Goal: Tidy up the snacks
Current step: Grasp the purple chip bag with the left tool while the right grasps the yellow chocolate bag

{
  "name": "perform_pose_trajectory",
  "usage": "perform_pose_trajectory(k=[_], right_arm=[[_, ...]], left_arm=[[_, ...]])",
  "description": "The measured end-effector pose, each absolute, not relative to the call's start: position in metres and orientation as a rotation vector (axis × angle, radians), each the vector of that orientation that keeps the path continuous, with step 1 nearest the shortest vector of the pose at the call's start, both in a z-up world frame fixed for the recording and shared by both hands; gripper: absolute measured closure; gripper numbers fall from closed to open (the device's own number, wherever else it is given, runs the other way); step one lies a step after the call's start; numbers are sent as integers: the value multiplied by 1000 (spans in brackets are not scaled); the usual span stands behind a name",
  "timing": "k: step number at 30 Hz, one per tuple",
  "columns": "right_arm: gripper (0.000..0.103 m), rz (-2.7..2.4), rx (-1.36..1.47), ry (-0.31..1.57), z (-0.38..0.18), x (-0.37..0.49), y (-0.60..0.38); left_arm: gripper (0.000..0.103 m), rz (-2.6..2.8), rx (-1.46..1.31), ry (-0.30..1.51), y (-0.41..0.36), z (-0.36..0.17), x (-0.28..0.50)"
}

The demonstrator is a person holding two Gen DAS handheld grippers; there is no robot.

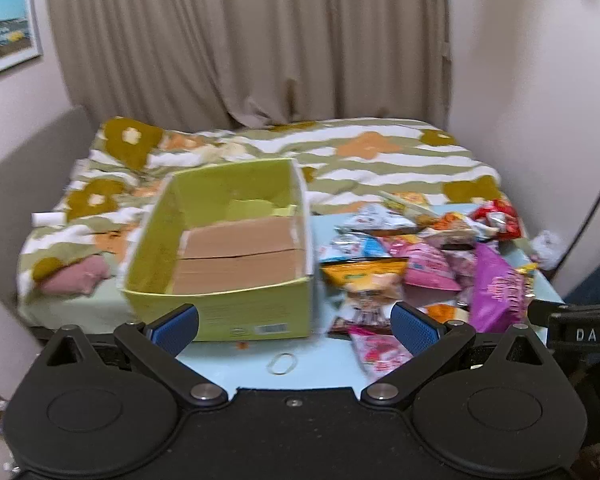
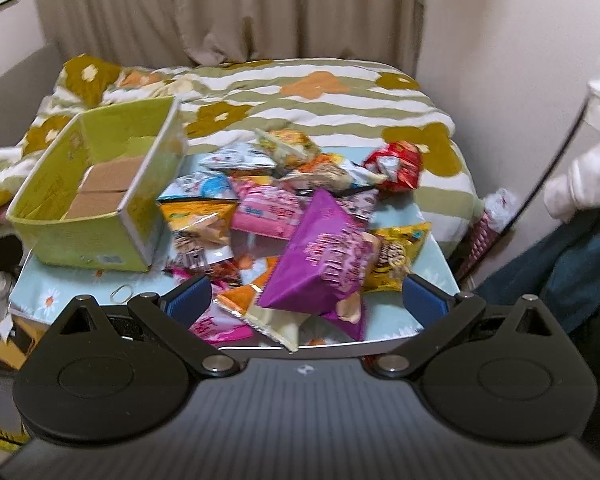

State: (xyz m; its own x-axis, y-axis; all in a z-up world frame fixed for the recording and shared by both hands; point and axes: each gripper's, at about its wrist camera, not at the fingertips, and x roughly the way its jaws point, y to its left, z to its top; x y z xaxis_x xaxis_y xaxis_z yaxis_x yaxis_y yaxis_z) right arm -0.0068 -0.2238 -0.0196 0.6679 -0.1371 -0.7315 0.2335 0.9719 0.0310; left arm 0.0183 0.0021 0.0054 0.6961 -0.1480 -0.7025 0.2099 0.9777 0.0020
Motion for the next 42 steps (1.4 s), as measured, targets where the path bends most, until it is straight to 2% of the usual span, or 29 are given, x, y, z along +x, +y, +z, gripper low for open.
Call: perform_pose_trajectory(k=[8,13,24,34,36,38,42], right_arm=[[0,-270,118,829,-37,-2,-279],[0,-226,87,828,-49,8,-322],[0,-110,79,864,-85,52,-380],[2,-45,114,935,-126,91,-390],[5,-35,131,955,-135,96,-392],[6,-28,145,969,-141,99,-391],[6,-23,169,987,-149,104,-393]], left_arm=[[0,-347,27,696,-37,3,33],[0,-410,103,737,-89,-12,44],[0,-531,332,792,-198,-83,73],[0,-543,410,886,-240,-135,98],[3,-541,412,902,-244,-141,102],[11,-545,409,921,-245,-147,106],[17,-558,396,947,-245,-153,110]])
